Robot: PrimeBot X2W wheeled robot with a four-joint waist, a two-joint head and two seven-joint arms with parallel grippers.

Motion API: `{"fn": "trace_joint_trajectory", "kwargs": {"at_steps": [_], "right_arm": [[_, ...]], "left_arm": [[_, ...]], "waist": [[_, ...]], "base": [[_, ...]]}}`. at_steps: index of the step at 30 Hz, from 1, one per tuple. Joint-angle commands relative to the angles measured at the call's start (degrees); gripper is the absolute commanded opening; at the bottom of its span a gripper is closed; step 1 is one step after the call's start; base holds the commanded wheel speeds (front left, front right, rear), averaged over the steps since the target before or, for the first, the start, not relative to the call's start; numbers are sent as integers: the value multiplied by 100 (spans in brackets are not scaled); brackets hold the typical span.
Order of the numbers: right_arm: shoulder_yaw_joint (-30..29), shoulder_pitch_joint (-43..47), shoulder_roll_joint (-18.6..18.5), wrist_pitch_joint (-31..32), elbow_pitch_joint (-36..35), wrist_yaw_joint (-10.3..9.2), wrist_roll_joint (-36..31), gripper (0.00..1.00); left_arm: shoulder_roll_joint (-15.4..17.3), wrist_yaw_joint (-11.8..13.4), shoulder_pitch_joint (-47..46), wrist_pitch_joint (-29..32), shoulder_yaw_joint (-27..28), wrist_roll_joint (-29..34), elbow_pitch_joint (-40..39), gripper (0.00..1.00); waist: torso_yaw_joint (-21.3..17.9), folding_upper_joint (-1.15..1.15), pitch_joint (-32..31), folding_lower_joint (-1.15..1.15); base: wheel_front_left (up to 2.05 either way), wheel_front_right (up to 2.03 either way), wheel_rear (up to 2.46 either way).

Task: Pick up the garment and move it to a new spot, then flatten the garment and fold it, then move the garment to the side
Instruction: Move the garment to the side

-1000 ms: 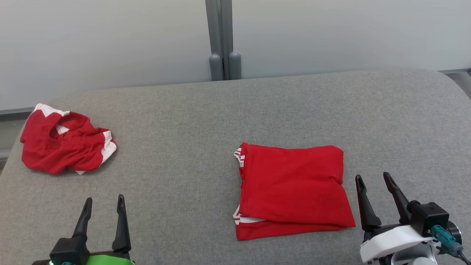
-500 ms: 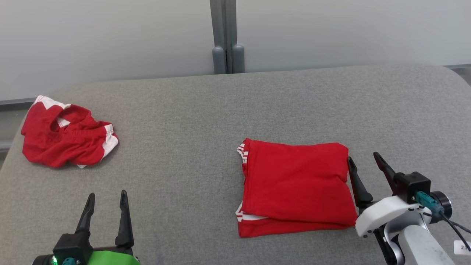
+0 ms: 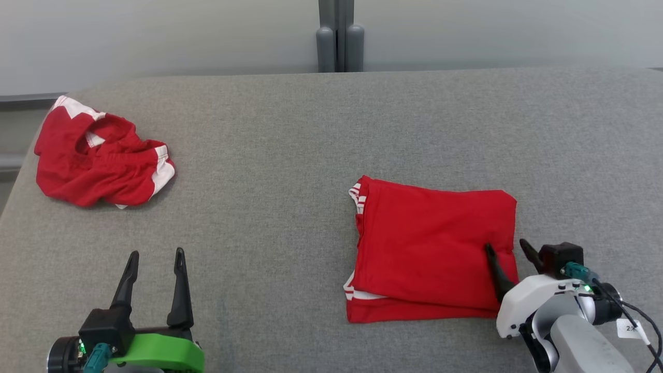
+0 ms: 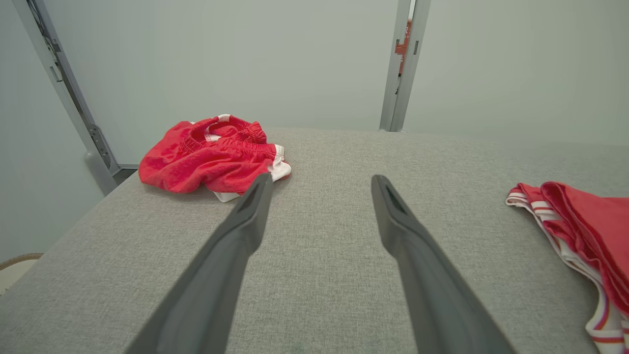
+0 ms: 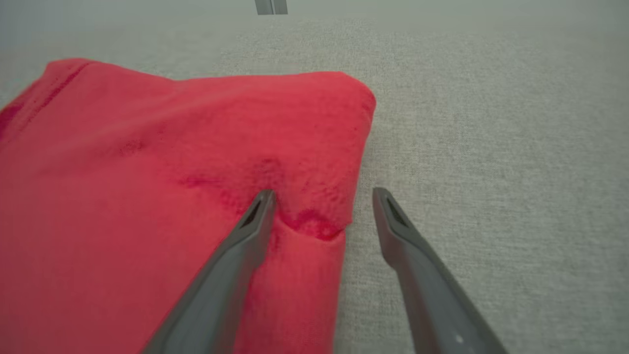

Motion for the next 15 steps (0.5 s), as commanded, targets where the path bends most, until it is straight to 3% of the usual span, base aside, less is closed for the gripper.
{"fn": "trace_joint_trajectory", "kwargs": {"at_steps": [1, 5, 7, 8, 15], "right_arm": [[58, -79, 20, -39, 137, -9, 61, 100], [244, -225, 169, -53, 767, -9, 250, 100], [338, -276, 197, -40, 952, -5, 338, 18], [378, -318, 196, -45, 1009, -5, 381, 0], [683, -1078, -28, -89, 910, -10, 527, 0]], "left_arm": [[4, 10, -103, -1, -4, -58, 12, 100], [-1, 27, -161, -1, -37, -62, 46, 100], [-3, 36, -170, -1, -51, -72, 52, 100], [-3, 41, -180, -1, -56, -78, 58, 100], [-6, 63, -305, -1, -86, -99, -22, 100]], "waist": [[53, 0, 77, 0], [54, 0, 132, 0], [48, 0, 139, 0], [43, 0, 143, 0], [-86, 0, 455, 0]], "base": [[0, 0, 0], [0, 0, 0], [0, 0, 0], [0, 0, 0], [0, 0, 0]]}}
